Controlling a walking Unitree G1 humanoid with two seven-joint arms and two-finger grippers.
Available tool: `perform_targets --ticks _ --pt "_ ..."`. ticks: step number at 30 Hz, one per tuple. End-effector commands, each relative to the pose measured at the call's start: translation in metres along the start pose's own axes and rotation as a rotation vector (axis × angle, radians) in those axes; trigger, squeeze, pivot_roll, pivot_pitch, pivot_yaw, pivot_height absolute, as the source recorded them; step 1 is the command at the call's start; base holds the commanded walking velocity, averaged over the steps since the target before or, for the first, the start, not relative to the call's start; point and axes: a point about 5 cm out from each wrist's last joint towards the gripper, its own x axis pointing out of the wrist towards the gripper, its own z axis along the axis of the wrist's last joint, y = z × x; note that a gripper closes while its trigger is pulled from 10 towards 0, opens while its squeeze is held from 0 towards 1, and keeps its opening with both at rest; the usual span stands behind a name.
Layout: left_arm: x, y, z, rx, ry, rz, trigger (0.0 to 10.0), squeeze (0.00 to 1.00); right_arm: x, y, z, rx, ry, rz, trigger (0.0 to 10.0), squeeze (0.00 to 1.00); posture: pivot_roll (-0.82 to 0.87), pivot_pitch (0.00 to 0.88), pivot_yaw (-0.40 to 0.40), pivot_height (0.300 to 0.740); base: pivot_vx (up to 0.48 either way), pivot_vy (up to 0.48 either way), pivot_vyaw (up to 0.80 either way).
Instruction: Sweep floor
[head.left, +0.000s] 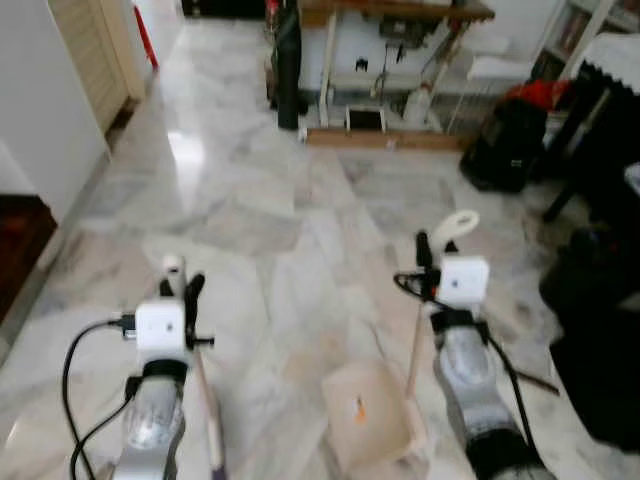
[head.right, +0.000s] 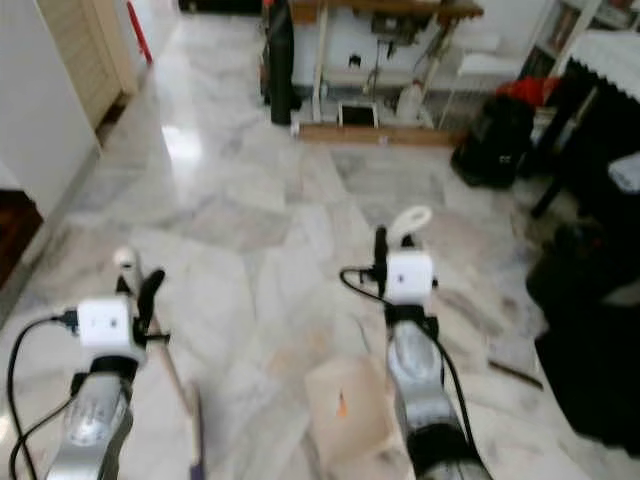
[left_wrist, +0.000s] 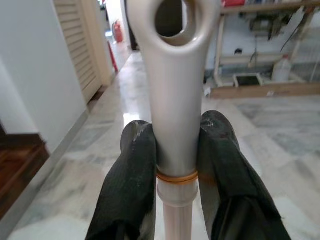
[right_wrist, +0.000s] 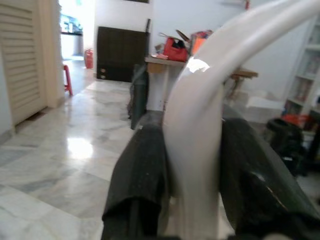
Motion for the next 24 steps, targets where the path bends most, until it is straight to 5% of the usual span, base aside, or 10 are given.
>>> perform_targets --ticks 1,24 --pt "0.0027 -0.0048 0.0080 0.004 -0.041 -0.018 10.0 0.00 0.0028 -0.0072 0.0073 0.009 -0.043 -0.026 10.0 0.00 0.01 0.075 -0.047 0.740 0.364 0.000 0.00" --pt "0.0034 -0.0048 0.0084 0.003 -0.043 -0.020 10.0 0.00 0.0029 -0.0051 0.0070 0.011 -0.042 -0.020 10.0 0.00 0.01 0.072 -0.040 0.740 0.362 0.000 0.00"
